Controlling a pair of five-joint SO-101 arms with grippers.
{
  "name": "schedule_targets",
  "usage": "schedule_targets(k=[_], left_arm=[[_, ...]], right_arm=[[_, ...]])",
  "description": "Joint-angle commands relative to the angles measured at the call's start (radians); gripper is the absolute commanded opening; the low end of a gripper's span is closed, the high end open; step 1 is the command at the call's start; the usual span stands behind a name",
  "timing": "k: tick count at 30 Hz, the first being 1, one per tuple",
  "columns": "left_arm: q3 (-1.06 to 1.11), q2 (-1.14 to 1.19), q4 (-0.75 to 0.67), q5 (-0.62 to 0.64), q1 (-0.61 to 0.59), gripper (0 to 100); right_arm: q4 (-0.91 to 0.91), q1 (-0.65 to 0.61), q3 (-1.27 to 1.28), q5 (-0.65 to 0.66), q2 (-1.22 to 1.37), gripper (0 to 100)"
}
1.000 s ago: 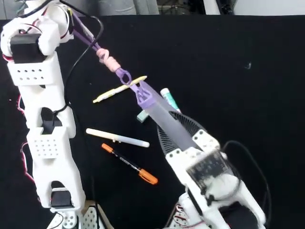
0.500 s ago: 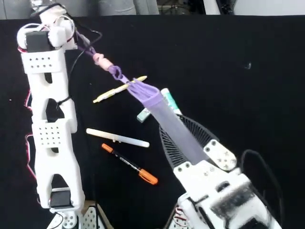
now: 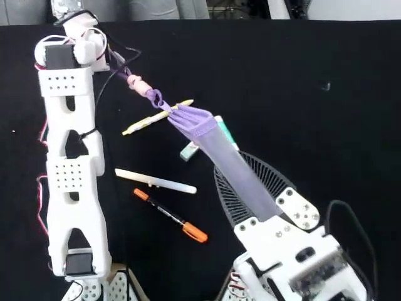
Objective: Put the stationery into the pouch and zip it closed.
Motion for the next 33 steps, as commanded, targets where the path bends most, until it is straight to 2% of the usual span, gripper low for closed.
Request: schedule_targets(k=[1, 4, 8, 12, 20, 25, 33], left_arm=[[-0.019, 0.014, -0.058, 0.015, -0.166, 3], [-0.058, -0.032, -0.037, 0.017, -0.162, 3], [-0.054, -0.227, -0.015, 0.018, -0.137, 3], [-0.054, -0.448, -0.023, 0.018, -0.096, 3], [-0.047, -0.836, -0.025, 0.014, 0.010, 3], [-0.047, -0.931, -0.041, 0.014, 0.067, 3], [-0.047, -1.005, -0.138, 0.018, 0.076, 3]], right_arm=[[-0.018, -0.011, -0.127, -0.011, -0.143, 1.1], [-0.040, -0.011, -0.050, -0.009, -0.143, 1.1], [-0.092, -0.014, 0.084, 0.028, -0.143, 1.1], [-0.144, -0.089, 0.213, 0.044, -0.145, 2.5], [-0.230, -0.135, 0.344, -0.018, -0.147, 23.6], [-0.232, -0.137, 0.354, -0.018, -0.151, 31.2], [-0.181, -0.129, 0.349, -0.009, -0.153, 31.9]])
